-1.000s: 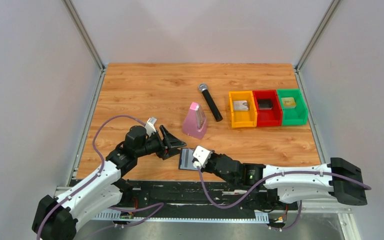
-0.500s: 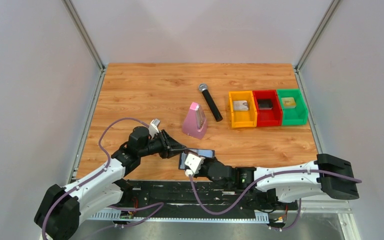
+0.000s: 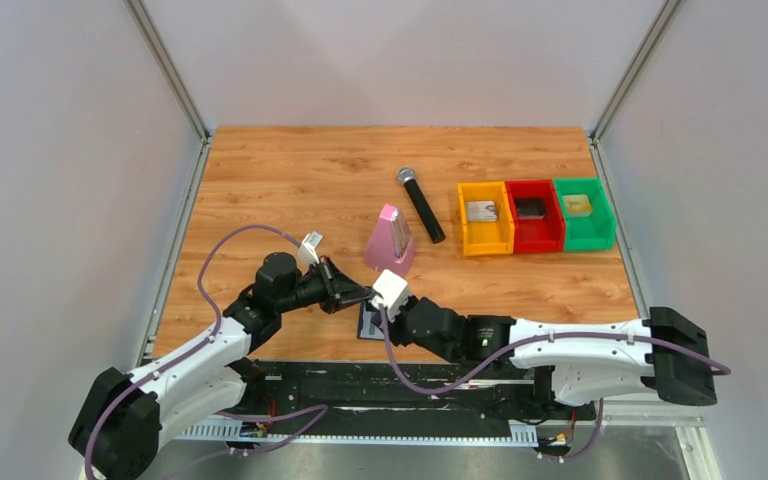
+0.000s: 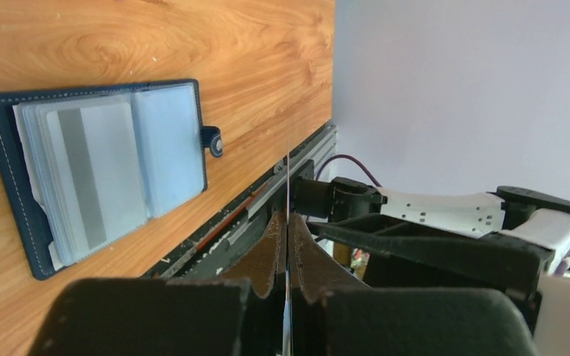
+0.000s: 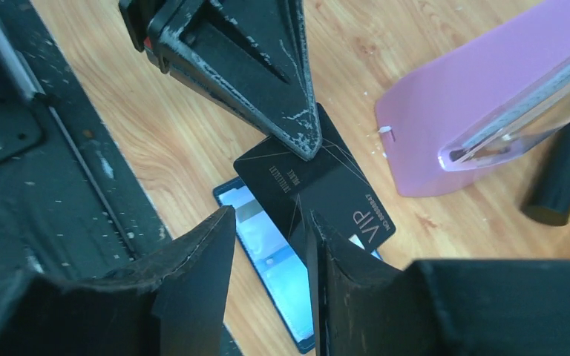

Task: Take the credit cards out of the card holder
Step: Pick up the credit card from the card holder.

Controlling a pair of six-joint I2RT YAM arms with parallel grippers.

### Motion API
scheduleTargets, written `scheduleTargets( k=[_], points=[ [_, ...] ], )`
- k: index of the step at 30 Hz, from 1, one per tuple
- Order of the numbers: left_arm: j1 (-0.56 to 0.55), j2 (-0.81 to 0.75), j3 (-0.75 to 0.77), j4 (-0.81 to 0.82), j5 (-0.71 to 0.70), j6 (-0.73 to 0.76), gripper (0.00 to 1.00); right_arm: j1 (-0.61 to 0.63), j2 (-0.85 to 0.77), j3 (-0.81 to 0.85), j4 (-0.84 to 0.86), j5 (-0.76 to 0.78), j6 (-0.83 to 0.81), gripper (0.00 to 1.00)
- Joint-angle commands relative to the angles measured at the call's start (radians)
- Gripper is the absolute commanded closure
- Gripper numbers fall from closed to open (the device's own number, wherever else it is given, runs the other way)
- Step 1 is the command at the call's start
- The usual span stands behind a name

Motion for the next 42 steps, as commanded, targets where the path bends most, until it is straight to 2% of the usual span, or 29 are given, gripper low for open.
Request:
scheduleTargets(
  k=[1, 6, 9, 14, 19, 21, 24, 31, 36, 42],
  points=[
    [-0.003, 0.012, -0.006, 0.088, 0.004, 0.152, 1.0, -0.097, -0.113, 0.024, -0.105, -0.247, 0.271, 0.58],
    [-0.003, 0.015, -0.035, 0.166, 0.022, 0.219, 1.0, -0.298, -0.233, -0.027, -0.099, -0.512, 0.469, 0.56],
    [-0.002, 0.016, -0.043, 0.204, 0.041, 0.251, 1.0, -0.408, -0.269, -0.05, -0.096, -0.619, 0.549, 0.54],
    [-0.003, 0.018, -0.041, 0.219, 0.057, 0.271, 1.0, -0.511, -0.267, -0.086, -0.088, -0.701, 0.635, 0.5],
    [-0.002, 0.022, -0.037, 0.22, 0.068, 0.281, 1.0, -0.543, -0.255, -0.104, -0.065, -0.748, 0.649, 0.49],
    [-0.002, 0.024, -0.035, 0.219, 0.073, 0.28, 1.0, -0.557, -0.252, -0.104, -0.062, -0.774, 0.631, 0.49],
    [-0.002, 0.042, -0.015, 0.208, 0.117, 0.29, 1.0, -0.575, -0.26, -0.089, -0.087, -0.827, 0.514, 0.48],
    [-0.003, 0.122, 0.046, 0.197, 0.33, 0.308, 1.0, -0.658, -0.2, -0.003, -0.193, -1.023, 0.29, 0.45],
    [-0.023, 0.137, 0.086, 0.179, 0.397, 0.33, 1.0, -0.659, -0.091, 0.046, -0.199, -1.168, 0.26, 0.45],
    [-0.044, 0.169, 0.136, 0.13, 0.438, 0.381, 1.0, -0.656, 0.015, 0.089, -0.175, -1.286, 0.275, 0.51]
  ],
)
